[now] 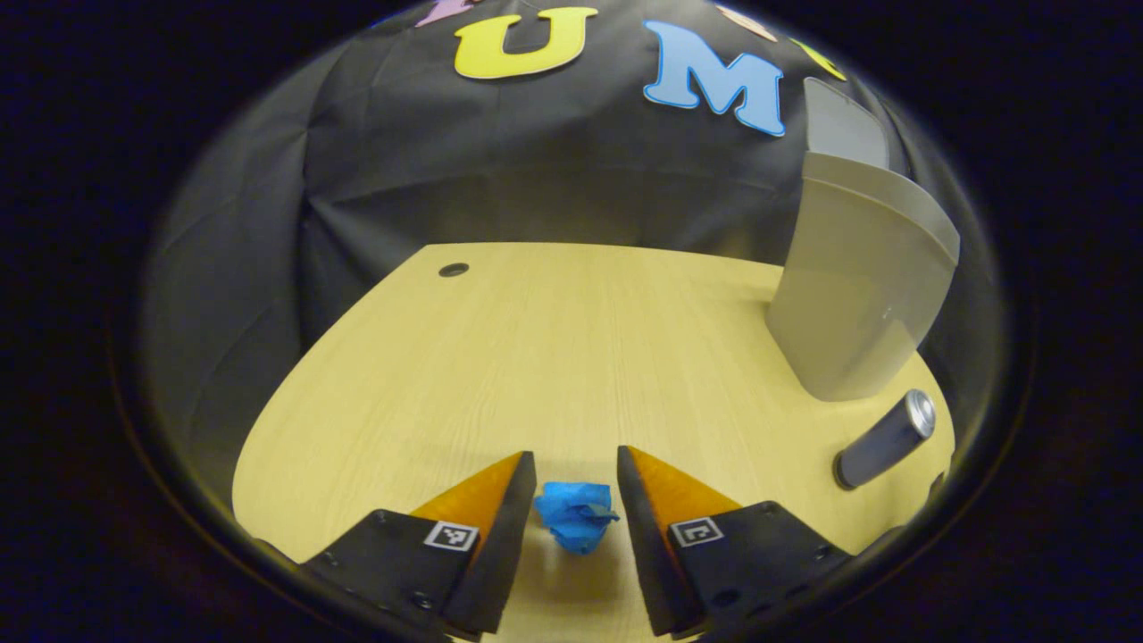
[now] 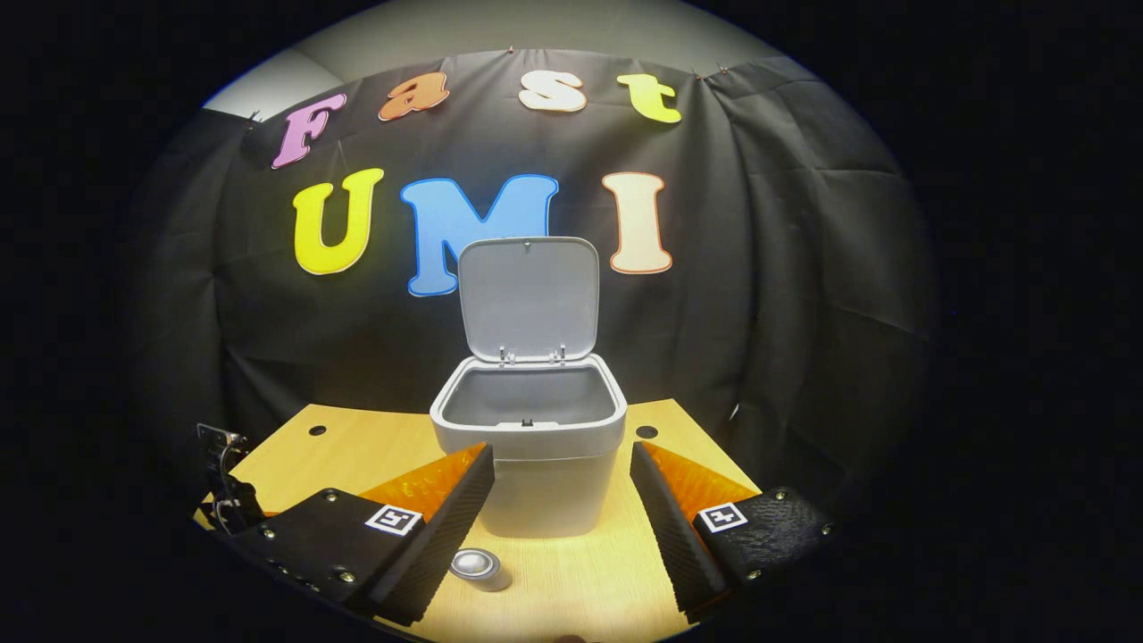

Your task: Press the lid of the desktop garbage bin to open it, pick up the crumpled paper on the desktop and throw it into the bin, then pick up the pop can on the desktop and drop it into the bin, and finally close the garbage bin lid.

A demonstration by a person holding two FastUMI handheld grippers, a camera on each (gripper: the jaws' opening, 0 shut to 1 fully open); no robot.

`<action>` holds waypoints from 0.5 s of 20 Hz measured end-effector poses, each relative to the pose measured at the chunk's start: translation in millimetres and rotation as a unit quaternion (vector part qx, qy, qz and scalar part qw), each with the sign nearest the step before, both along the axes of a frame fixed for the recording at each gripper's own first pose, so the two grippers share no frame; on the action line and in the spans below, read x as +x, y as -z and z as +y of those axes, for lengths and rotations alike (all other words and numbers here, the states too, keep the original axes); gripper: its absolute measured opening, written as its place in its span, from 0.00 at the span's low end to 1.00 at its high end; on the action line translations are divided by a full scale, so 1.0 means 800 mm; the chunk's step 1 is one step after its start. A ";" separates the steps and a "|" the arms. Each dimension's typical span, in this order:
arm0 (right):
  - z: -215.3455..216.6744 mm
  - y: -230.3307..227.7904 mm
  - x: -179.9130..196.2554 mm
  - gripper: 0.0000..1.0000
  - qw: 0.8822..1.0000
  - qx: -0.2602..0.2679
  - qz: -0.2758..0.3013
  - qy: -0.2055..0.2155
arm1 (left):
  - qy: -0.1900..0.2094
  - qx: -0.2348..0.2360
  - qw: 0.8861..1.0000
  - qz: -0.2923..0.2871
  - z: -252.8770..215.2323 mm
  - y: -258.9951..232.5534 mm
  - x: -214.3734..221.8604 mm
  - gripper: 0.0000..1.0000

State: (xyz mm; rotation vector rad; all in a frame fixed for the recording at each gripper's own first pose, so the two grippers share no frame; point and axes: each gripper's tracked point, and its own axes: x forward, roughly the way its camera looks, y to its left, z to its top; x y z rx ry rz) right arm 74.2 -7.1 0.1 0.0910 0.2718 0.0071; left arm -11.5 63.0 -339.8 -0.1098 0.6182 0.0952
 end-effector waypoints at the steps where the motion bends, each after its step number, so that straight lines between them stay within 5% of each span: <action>1: 0.000 0.000 0.000 0.97 1.000 0.000 0.001 -0.002 | 0.000 0.001 1.000 -0.001 0.000 0.000 -0.003 0.78; 3: 0.001 0.000 0.002 0.97 1.000 0.001 0.004 -0.007 | 0.001 0.002 1.000 0.000 -0.001 0.002 -0.010 0.96; 10: 0.006 0.002 0.004 0.97 1.000 0.000 0.018 -0.025 | -0.004 0.005 1.000 0.009 0.004 0.014 -0.038 0.96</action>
